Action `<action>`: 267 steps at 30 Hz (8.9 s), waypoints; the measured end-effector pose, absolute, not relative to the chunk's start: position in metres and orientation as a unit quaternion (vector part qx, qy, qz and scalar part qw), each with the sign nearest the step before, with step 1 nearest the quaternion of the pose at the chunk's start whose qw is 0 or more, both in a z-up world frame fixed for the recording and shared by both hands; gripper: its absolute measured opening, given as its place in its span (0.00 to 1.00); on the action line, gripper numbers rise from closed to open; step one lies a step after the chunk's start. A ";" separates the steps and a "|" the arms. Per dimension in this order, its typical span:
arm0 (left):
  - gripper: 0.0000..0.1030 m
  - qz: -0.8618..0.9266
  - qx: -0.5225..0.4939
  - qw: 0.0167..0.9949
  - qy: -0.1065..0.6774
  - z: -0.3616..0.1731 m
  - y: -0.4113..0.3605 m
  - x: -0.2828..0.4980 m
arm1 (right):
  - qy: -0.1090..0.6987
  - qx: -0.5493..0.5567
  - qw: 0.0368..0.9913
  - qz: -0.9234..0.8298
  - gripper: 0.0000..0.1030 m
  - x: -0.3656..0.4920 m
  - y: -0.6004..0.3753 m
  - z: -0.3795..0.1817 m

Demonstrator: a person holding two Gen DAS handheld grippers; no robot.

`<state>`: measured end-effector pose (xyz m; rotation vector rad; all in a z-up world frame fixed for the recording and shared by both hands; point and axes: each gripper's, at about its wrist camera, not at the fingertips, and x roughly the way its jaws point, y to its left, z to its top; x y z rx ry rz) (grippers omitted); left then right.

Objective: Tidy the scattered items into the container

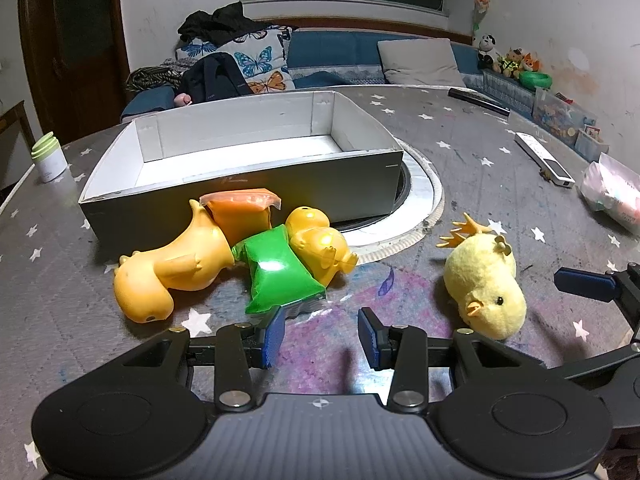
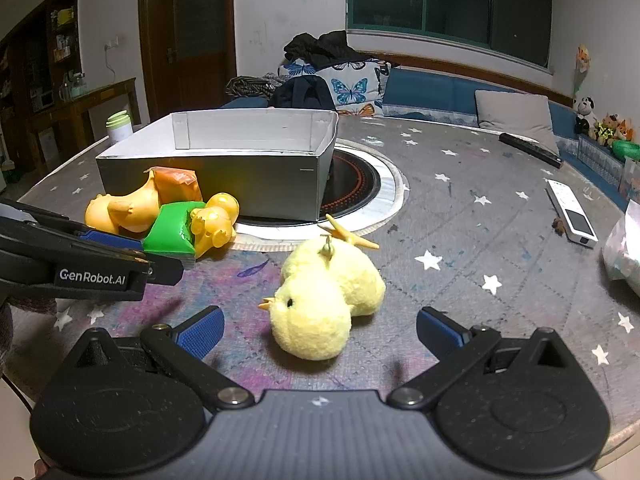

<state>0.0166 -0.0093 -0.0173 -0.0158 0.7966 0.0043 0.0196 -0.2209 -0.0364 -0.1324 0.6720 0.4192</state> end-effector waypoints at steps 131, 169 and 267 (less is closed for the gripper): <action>0.39 -0.048 -0.158 0.935 0.313 0.039 0.071 0.077 | 0.273 -0.077 0.898 0.336 0.75 0.088 -0.132 -0.005; 0.37 -0.082 -0.181 0.907 0.372 0.000 0.055 0.078 | 0.349 -0.036 0.879 0.321 0.29 0.088 -0.144 -0.047; 0.30 -0.015 -0.279 0.884 0.375 -0.011 0.136 0.192 | 0.341 -0.061 0.878 0.330 0.33 0.197 -0.051 -0.036</action>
